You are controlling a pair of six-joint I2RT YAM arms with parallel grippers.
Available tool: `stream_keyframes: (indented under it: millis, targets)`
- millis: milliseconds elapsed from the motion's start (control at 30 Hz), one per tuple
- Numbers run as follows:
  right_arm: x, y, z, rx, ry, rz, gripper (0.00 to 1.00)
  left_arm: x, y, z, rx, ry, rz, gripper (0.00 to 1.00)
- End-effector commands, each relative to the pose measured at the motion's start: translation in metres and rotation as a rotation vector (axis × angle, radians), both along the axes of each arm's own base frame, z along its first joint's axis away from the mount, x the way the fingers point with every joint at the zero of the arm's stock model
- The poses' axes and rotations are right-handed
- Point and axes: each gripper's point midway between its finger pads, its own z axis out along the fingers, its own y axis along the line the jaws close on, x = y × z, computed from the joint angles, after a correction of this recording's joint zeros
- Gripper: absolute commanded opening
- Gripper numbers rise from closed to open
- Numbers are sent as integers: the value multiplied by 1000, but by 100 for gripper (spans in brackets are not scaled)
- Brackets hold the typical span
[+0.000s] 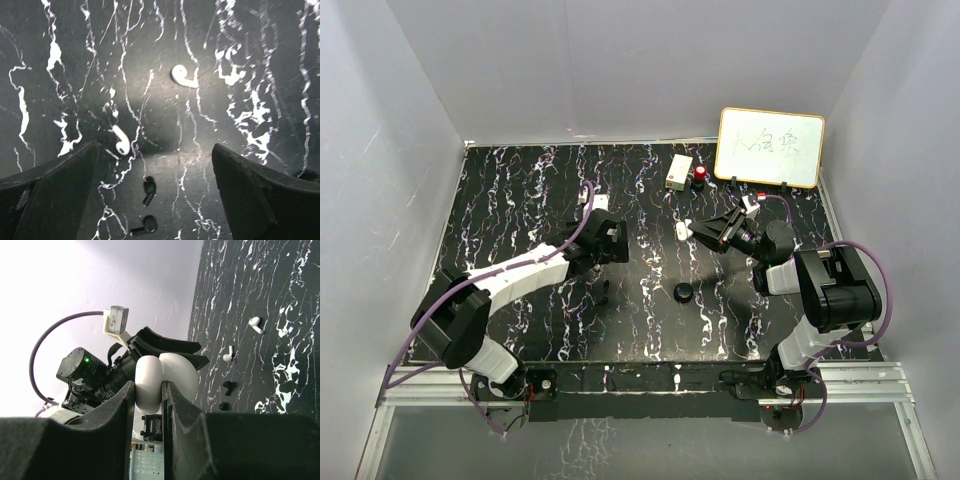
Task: Insert the wireless bluetooth earbuds into the charging case
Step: Pick up the earbud from the center of the board.
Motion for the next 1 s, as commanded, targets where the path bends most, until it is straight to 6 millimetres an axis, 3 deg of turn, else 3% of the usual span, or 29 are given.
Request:
stream_keyframes:
  millis: [0, 200, 333, 600, 967]
  targets:
    - [3, -1, 19, -41, -119, 4, 0, -5, 21, -5, 74, 63, 44, 92]
    - [3, -1, 15, -66, -112, 9, 0, -18, 30, -25, 108, 139, 48, 84]
    - [3, -1, 15, -65, -113, 9, 0, -23, 24, -31, 70, 160, 31, 84]
    - [2, -1, 14, -65, -112, 10, 0, -24, 15, -50, 28, 201, 12, 83]
    - [-1, -2, 9, -66, -102, 3, 0, -22, 26, -60, 110, 197, -2, 70]
